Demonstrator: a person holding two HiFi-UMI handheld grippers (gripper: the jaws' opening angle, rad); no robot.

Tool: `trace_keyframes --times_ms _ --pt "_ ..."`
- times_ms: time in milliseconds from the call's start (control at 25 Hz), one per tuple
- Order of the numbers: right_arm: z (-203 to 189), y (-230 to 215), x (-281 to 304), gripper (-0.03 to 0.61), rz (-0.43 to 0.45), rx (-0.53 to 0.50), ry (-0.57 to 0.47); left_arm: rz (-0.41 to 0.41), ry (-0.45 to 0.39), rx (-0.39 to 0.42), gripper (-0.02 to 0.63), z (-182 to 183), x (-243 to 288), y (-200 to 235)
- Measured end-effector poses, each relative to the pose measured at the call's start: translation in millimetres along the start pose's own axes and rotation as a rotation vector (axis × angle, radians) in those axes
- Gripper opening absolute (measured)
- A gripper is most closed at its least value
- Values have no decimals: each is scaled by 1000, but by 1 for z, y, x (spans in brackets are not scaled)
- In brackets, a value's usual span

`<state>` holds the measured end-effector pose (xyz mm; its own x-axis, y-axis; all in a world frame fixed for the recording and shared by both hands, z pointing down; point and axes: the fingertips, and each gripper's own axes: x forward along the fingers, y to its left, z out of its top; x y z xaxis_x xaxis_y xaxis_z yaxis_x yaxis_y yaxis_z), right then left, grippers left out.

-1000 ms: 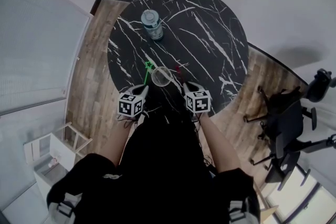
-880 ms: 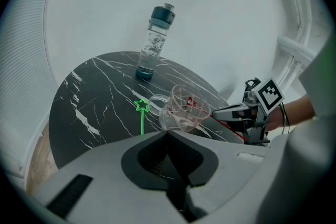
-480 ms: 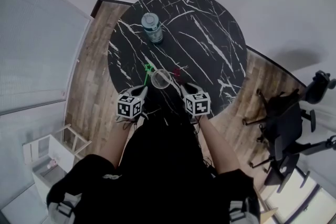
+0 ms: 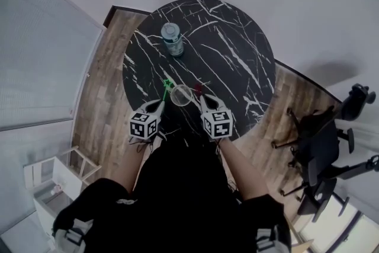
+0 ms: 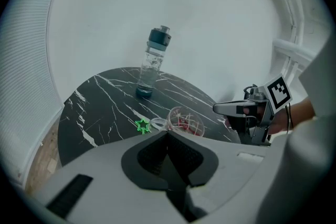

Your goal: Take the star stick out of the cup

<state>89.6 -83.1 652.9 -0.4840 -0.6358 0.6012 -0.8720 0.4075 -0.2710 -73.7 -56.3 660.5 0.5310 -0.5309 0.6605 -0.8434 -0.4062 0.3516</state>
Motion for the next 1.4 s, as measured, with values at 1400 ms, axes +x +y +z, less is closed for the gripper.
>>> trace_keyframes --times_ms 1400 --pt "201 124 -187 -3 -110 -382 -599 69 -594 376 0 176 -167 -111"
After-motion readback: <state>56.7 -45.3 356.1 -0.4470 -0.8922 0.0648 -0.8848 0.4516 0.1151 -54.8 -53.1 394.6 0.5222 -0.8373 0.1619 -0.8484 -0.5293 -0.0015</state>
